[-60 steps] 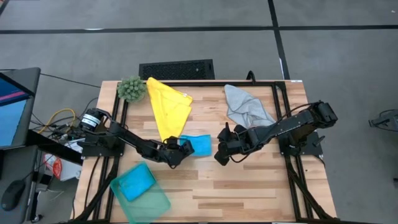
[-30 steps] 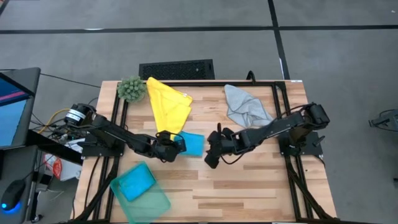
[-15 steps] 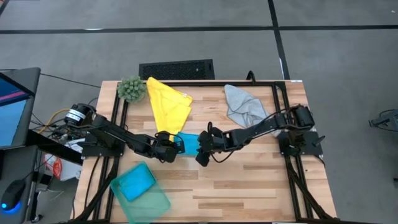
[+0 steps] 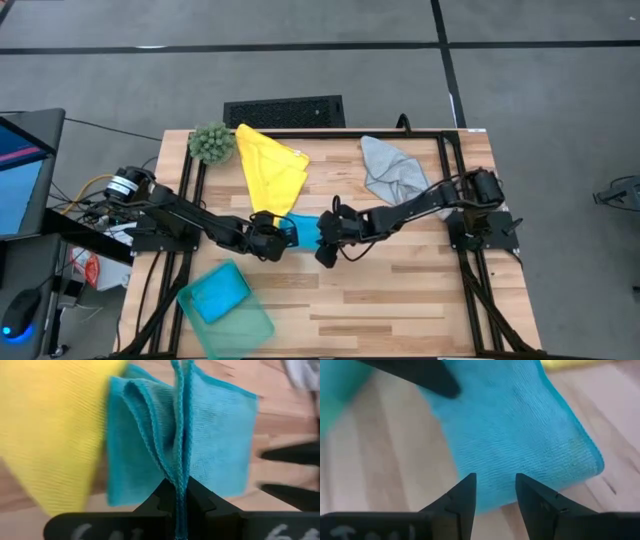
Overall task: Fold microfiber towels
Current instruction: Fold the blue towel
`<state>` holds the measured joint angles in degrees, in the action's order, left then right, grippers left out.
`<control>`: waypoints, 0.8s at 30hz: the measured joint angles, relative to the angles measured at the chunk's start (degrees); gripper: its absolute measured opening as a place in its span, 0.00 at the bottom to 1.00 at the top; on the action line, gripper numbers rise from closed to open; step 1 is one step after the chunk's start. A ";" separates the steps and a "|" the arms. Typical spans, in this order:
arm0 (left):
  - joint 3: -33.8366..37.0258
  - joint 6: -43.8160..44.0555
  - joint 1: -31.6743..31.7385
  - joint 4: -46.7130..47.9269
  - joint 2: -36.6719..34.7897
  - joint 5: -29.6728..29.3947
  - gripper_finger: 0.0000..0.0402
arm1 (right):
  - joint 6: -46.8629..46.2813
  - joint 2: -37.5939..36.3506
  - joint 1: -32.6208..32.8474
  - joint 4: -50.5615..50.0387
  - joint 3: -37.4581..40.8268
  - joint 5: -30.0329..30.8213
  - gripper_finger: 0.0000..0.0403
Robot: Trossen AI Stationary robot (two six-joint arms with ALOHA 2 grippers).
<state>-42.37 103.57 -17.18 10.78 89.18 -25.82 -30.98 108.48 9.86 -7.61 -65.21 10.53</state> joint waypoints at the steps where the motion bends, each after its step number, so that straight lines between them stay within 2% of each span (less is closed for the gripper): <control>1: 0.00 0.02 -0.13 -0.79 0.20 0.04 0.00 | 0.00 0.75 -0.01 -0.20 0.02 0.03 0.40; 8: 0.00 -0.85 -0.19 -2.44 0.21 0.17 0.00 | -0.79 4.13 -0.03 -1.94 0.00 -2.82 0.40; 12: -0.02 -4.12 -0.19 -3.66 0.21 3.10 0.03 | -1.27 4.12 0.16 -3.74 0.02 -2.76 0.40; 17: -0.02 -7.77 -0.19 -3.07 -0.32 5.86 0.10 | -1.53 4.14 0.12 -3.97 0.02 -2.96 0.40; 24: 0.00 -7.99 0.69 1.13 -0.70 4.58 0.24 | -1.57 4.14 0.12 -3.94 0.02 -2.96 0.40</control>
<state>-42.37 95.58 -16.49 11.91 88.47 -21.24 -32.56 112.62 9.98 -11.55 -65.19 7.57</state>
